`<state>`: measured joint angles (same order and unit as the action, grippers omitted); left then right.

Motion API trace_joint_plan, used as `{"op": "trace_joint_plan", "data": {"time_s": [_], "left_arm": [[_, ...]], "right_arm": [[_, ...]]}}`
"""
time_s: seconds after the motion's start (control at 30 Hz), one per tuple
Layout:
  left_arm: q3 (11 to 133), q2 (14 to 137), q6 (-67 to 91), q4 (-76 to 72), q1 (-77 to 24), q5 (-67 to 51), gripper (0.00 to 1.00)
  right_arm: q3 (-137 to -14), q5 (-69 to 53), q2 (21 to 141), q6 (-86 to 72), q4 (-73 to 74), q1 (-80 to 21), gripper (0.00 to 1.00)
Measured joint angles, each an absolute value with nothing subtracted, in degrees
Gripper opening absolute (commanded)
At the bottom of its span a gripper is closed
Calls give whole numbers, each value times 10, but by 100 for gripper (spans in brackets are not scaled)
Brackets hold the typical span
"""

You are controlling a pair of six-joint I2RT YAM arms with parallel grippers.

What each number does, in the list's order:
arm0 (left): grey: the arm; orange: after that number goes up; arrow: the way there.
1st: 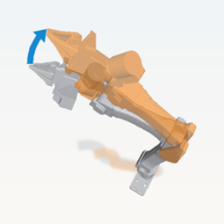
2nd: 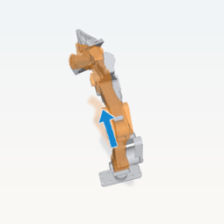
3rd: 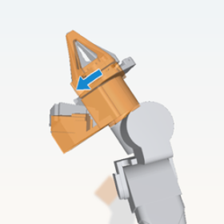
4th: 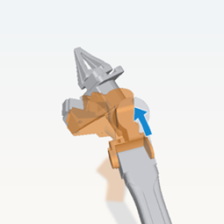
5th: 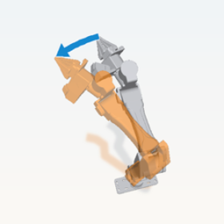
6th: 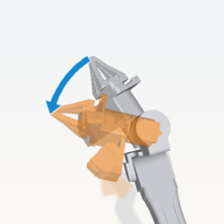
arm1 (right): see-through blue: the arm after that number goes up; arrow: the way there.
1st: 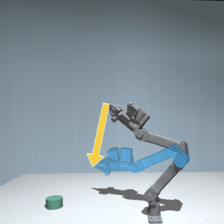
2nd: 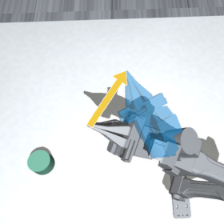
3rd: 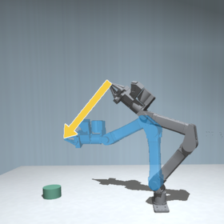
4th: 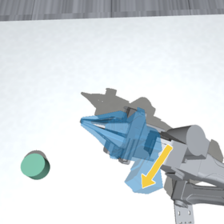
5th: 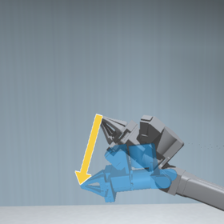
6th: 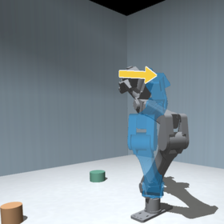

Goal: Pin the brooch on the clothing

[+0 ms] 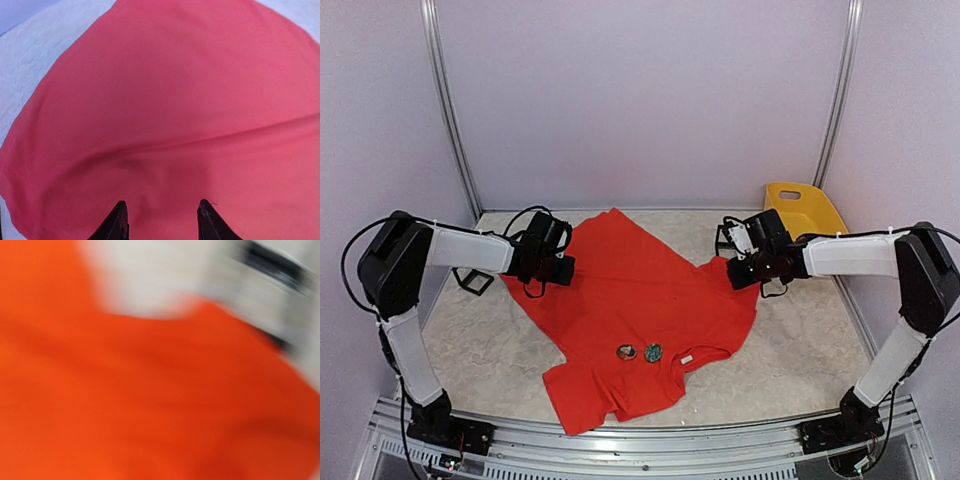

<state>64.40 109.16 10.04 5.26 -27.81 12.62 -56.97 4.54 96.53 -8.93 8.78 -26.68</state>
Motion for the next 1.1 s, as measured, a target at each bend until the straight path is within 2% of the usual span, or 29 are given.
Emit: {"op": "trace_joint_plan", "data": {"time_s": [0.13,0.3,0.57,0.87,1.07,1.1], "left_arm": [[600,948,114,77,-382,127,32],[484,804,210,77,-511,62,19],[358,821,357,197,-658,29,18],[316,765,460,218,-688,11,19],[335,759,464,274,-708,32,29],[349,760,459,290,-715,42,30]], "right_arm": [[-557,-30,900,-76,86,-372,0],[-513,-99,901,-129,93,-445,0],[-425,-109,921,-243,104,-453,0],[-399,-60,885,-295,124,-452,0],[-405,-59,870,-278,172,-451,0],[-410,-66,865,-272,179,-449,6]]}}
